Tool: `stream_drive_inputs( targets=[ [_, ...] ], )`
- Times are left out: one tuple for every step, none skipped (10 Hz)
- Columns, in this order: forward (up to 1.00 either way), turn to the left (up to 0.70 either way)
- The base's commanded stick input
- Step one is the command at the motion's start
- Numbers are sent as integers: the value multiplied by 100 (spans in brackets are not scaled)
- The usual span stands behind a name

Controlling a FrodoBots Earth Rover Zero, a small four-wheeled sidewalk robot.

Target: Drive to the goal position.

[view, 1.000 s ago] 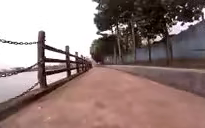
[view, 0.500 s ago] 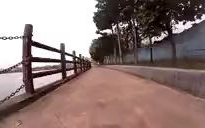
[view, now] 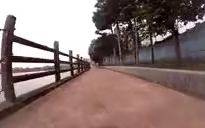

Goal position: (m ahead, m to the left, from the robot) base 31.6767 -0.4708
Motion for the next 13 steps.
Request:
stream_drive_inputs(
  targets=[
    [100, 0],
    [100, 0],
    [100, 0],
    [100, 0],
    [100, 0],
    [100, 0],
    [100, 0],
    [100, 0],
    [100, 0],
    [100, 0],
    [100, 0],
    [100, 0],
    [100, 0]
  ],
)
